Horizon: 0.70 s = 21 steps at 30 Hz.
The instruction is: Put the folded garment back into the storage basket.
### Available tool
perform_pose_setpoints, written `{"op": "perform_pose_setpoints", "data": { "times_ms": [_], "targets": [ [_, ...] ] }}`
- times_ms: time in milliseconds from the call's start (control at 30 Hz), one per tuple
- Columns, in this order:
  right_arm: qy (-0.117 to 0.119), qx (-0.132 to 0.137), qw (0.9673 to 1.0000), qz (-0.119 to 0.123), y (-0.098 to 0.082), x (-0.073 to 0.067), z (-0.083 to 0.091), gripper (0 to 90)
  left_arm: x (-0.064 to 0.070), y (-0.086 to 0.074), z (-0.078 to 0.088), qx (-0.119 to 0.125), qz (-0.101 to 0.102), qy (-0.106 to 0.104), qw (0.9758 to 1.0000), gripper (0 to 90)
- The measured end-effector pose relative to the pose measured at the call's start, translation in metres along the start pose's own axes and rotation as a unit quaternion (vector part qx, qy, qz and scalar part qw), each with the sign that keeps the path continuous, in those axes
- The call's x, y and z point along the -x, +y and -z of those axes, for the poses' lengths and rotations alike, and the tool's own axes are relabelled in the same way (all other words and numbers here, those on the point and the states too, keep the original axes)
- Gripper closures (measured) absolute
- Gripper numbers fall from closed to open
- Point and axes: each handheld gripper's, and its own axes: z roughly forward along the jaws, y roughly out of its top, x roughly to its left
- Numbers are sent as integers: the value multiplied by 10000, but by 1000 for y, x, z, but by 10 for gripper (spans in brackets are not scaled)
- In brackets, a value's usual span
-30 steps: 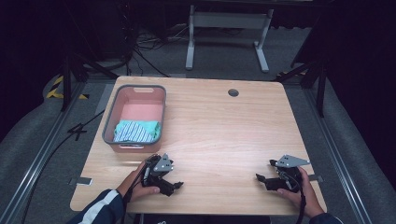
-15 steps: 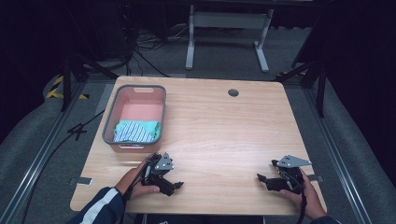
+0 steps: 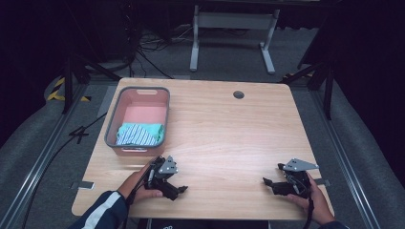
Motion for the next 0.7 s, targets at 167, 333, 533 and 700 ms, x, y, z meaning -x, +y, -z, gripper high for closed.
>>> {"op": "perform_pose_setpoints", "data": {
  "times_ms": [167, 333, 533, 700],
  "targets": [
    [0, 0, 10000, 0, 0, 0, 0, 151, 0, 1, -1, -14, 36, -15, 10000, 34],
    [5, -1, 10000, 2, 0, 0, 0, 151, -1, 1, -2, -45, 45, 13, 10000, 13],
    [5, -1, 10000, 5, 0, 0, 0, 151, -1, 2, -2, -64, 42, 9, 10000, 2],
    [5, 0, 10000, 5, 0, 0, 0, 151, -2, 2, -2, -66, 36, 11, 10000, 1]
  ]
}}
